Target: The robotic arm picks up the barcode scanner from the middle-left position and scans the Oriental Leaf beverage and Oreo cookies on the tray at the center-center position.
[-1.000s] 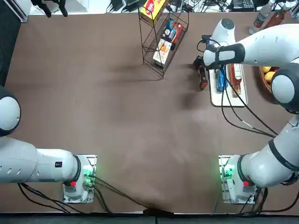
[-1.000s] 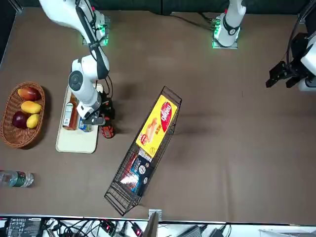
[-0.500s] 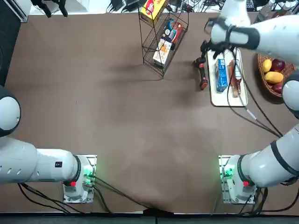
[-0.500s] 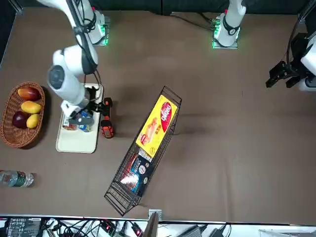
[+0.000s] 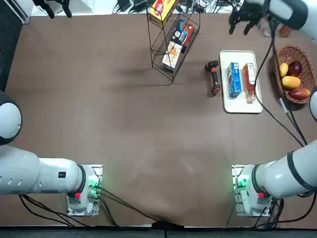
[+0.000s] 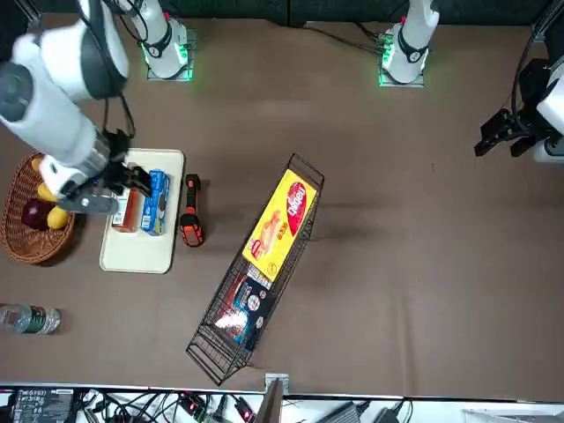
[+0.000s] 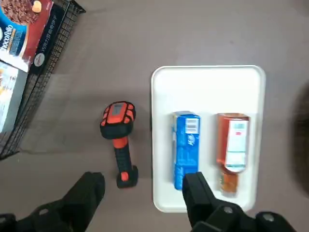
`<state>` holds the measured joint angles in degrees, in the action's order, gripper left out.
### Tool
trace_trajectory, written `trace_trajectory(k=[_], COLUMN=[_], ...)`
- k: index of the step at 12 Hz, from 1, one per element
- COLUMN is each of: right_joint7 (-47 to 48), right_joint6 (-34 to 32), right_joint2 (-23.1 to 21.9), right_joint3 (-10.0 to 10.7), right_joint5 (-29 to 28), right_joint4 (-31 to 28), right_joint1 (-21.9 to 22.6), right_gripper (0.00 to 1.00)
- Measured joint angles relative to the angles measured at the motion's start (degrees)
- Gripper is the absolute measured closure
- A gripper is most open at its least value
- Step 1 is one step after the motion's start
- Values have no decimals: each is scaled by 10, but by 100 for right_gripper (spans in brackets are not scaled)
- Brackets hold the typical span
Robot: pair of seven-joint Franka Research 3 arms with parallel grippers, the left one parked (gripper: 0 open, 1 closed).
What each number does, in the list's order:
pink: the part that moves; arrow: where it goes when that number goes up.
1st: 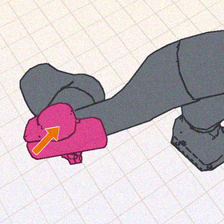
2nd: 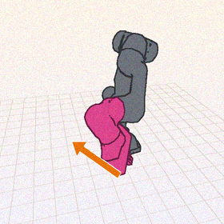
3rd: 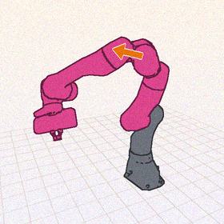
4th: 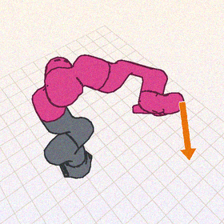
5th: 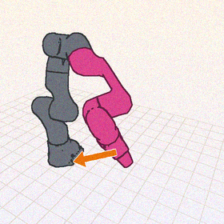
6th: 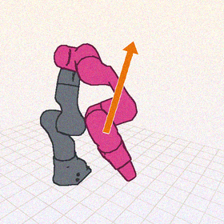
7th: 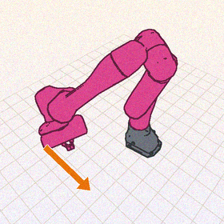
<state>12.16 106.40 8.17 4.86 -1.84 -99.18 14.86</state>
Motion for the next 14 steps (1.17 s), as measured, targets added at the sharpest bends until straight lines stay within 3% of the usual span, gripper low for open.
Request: trace_trajectory(k=[3,5,11,14], right_joint7=[-56,-73,-100,-106], right_joint6=[-118,-159,-182,-182], right_joint2=[-12,-25,-63,-72], right_joint3=[4,7,10,-2], right_joint5=[2,12,21,23], right_joint4=[70,91,88,80], right_joint1=[-26,-40,-90,-107], right_gripper=[0,0,0,0])
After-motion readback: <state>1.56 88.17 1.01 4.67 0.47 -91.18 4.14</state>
